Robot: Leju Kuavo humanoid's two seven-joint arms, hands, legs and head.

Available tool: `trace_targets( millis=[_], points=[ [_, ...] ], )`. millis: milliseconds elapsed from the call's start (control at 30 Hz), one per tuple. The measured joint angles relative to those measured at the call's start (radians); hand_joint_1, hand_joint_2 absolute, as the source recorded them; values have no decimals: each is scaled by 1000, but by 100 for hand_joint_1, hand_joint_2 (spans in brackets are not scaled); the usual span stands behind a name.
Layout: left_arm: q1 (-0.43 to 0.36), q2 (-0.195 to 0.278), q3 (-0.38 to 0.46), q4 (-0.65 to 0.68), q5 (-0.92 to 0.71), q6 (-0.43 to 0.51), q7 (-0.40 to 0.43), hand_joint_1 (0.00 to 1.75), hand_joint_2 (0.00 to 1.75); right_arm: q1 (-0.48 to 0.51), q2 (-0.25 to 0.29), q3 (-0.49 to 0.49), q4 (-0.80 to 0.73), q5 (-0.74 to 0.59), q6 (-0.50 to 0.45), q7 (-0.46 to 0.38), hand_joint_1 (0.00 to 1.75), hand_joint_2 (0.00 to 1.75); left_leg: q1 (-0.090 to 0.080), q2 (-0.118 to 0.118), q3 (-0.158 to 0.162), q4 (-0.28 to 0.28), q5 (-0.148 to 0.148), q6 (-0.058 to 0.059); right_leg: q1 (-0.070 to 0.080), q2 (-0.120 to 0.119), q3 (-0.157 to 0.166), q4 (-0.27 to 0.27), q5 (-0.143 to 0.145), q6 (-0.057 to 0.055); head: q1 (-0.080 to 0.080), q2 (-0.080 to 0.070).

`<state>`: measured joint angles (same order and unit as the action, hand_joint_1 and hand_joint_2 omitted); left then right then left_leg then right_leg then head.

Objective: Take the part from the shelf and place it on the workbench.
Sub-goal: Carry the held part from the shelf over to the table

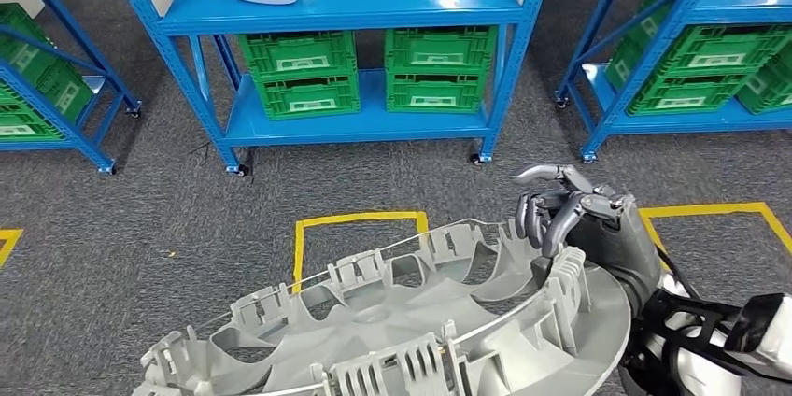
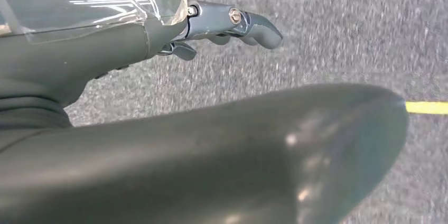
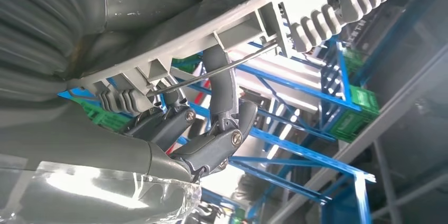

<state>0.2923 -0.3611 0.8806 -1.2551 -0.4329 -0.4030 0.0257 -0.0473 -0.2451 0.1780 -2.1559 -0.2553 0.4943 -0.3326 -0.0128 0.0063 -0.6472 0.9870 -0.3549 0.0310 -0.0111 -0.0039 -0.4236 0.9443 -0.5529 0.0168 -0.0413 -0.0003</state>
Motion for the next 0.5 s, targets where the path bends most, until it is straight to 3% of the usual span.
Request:
trace_targets(
  millis=[67,133,200,233,267,300,367,433,467,500],
  points=[
    [6,0,-1,-1,0,-3,0,0,0,4,4,-7,-2,-2,0,-2,175,175,6,-3,-11,8,-7,-13,-3,-2,-20,2,16,-15,0,0],
    [12,0,-1,-1,-2,-3,0,0,0,9,9,-13,-3,-2,0,-6,175,175,13,-6,-30,71,-87,-27,-8,-5,-41,2,39,-28,-2,0],
    [13,0,-1,-1,-4,-2,0,0,0,12,15,-17,-3,-1,0,-10,175,175,18,-6,-54,196,-189,-38,-6,-6,-66,6,62,-32,-5,0],
    [13,0,-1,-1,-4,-2,0,0,0,14,17,-19,-3,2,0,-11,175,175,21,-6,-59,253,-212,-42,-6,-6,-81,9,73,-32,-5,0],
    [13,0,-2,-2,-4,-2,0,0,0,16,21,-20,-4,4,0,-12,175,175,22,-6,-52,286,-209,-44,-6,-5,-97,13,84,-30,-6,0],
    [13,0,-2,-4,-4,-2,0,0,0,19,24,-23,-5,8,0,-13,175,175,23,-7,-31,286,-188,-44,-6,-5,-114,19,94,-27,-6,0],
    [14,0,-3,-11,-4,-1,2,0,0,26,28,-30,-12,14,0,-14,175,175,24,-9,61,184,-146,-36,-6,-3,-145,30,109,-20,-6,0],
    [15,1,-4,-20,-3,-2,5,0,0,29,32,-38,-23,19,0,-13,175,175,18,-12,157,41,-157,-25,-5,-3,-163,36,125,-9,-5,0],
    [15,2,-5,-23,-3,-2,6,0,0,29,34,-40,-27,21,0,-12,175,175,14,-13,181,-3,-170,-19,-6,-4,-169,35,134,-3,-4,0],
    [17,2,-6,-24,-3,-3,7,0,0,29,36,-42,-31,23,0,-11,175,175,10,-13,186,-21,-173,-14,-7,-5,-173,34,144,4,-4,0]
  ],
)
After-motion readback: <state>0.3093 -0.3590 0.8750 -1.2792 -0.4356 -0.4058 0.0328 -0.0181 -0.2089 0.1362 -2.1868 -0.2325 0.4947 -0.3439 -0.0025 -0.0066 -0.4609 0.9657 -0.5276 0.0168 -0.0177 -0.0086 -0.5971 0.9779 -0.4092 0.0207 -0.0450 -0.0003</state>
